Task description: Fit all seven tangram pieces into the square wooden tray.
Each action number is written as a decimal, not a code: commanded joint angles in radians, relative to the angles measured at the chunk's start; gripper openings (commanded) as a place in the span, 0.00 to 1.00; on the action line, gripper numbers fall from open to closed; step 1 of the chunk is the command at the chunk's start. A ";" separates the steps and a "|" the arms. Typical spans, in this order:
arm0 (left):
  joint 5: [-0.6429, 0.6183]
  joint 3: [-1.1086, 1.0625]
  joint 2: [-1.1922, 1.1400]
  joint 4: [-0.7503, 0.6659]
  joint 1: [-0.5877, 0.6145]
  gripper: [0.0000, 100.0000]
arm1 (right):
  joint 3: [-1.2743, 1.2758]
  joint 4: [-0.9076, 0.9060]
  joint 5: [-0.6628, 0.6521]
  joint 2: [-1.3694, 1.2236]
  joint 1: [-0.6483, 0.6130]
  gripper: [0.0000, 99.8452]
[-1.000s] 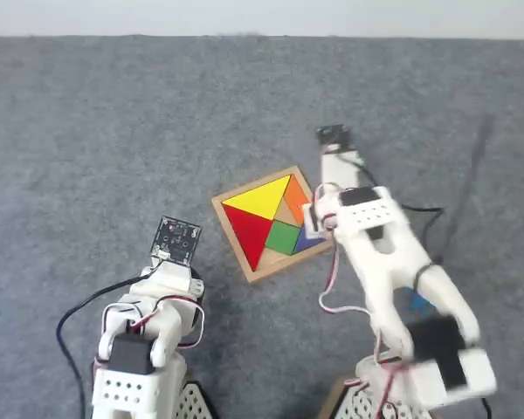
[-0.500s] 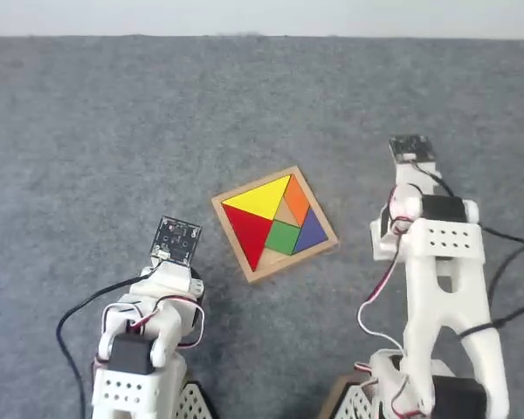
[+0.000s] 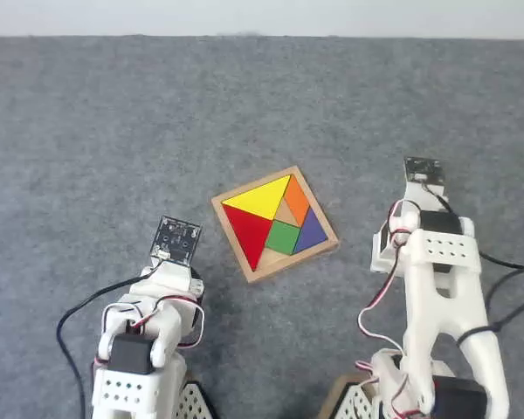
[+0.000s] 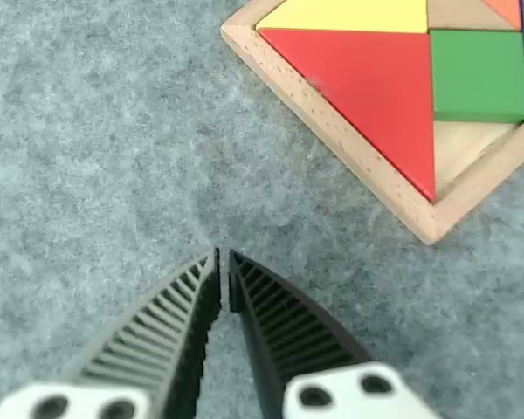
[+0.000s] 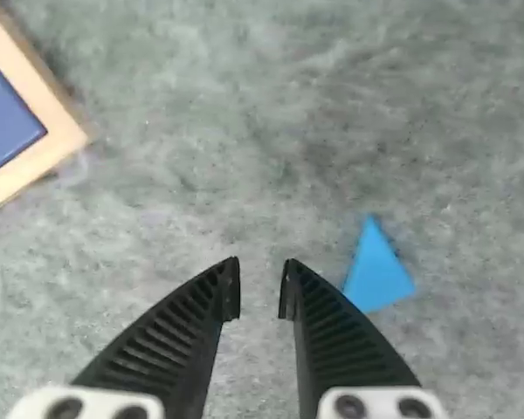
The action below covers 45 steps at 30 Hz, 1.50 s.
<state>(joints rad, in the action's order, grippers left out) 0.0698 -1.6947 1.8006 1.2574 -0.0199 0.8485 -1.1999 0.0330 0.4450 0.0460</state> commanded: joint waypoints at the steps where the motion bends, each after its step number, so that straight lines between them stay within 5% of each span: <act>1: 0.002 0.010 0.015 0.003 0.003 0.02 | -0.008 0.015 -0.014 0.038 0.051 0.09; 6: 0.002 0.010 0.015 0.003 0.003 0.02 | 0.017 0.008 -0.011 0.038 0.160 0.18; 14: 0.002 0.010 0.015 0.003 0.003 0.02 | 0.046 0.001 0.026 0.018 0.309 0.18; 45: 0.002 0.010 0.015 0.003 0.003 0.02 | 0.086 0.199 -0.012 -0.203 0.308 0.14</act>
<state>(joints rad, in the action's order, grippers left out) 0.0698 -1.6947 1.8006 1.2574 -0.0184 0.9436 -1.0173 0.0330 0.2424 0.3483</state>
